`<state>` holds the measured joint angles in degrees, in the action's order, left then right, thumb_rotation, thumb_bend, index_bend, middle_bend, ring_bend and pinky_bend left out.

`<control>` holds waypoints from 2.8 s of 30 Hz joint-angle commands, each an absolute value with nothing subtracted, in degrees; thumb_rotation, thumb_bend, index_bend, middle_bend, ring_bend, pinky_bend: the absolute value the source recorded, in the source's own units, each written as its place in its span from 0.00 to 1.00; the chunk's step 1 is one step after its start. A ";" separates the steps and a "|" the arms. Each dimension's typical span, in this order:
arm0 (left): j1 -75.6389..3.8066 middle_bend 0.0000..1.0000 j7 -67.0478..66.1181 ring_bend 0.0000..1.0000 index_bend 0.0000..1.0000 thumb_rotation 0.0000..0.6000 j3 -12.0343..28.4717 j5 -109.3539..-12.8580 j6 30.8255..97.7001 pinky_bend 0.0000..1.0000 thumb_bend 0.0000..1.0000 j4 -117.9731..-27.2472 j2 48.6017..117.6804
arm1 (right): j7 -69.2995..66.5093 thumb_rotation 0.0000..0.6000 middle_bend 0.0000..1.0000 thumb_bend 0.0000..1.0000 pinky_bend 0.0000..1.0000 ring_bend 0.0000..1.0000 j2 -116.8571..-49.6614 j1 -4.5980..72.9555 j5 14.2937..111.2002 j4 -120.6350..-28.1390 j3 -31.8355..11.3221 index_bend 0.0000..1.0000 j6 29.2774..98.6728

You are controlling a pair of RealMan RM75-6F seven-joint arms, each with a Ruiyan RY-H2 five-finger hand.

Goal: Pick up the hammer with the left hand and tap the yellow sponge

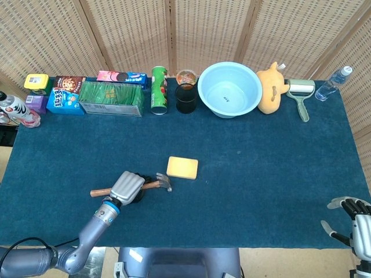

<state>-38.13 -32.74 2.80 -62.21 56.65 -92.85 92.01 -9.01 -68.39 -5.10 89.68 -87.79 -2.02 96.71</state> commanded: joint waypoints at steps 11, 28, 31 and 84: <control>-38.13 0.51 -26.33 0.55 0.46 1.00 3.92 -63.70 55.46 0.66 0.83 -97.53 87.55 | -9.23 1.00 0.41 0.22 0.25 0.33 -68.31 -5.01 89.02 -88.41 -2.53 0.46 96.10; -35.23 0.51 -6.16 0.56 0.46 1.00 4.44 -72.78 54.64 0.66 0.84 -103.40 76.02 | -8.10 1.00 0.41 0.22 0.25 0.33 -68.03 -5.05 88.96 -89.69 -2.68 0.46 95.60; -34.04 0.51 -2.41 0.56 0.46 1.00 4.39 -74.45 55.95 0.67 0.84 -104.64 73.99 | -7.69 1.00 0.41 0.22 0.25 0.33 -68.27 -4.92 89.17 -89.75 -2.62 0.46 95.41; -59.18 0.55 -13.51 0.64 0.46 1.00 7.99 -26.63 42.11 0.73 0.86 -92.82 82.92 | -9.80 1.00 0.41 0.22 0.25 0.33 -69.43 -5.09 86.38 -87.75 -2.96 0.46 93.29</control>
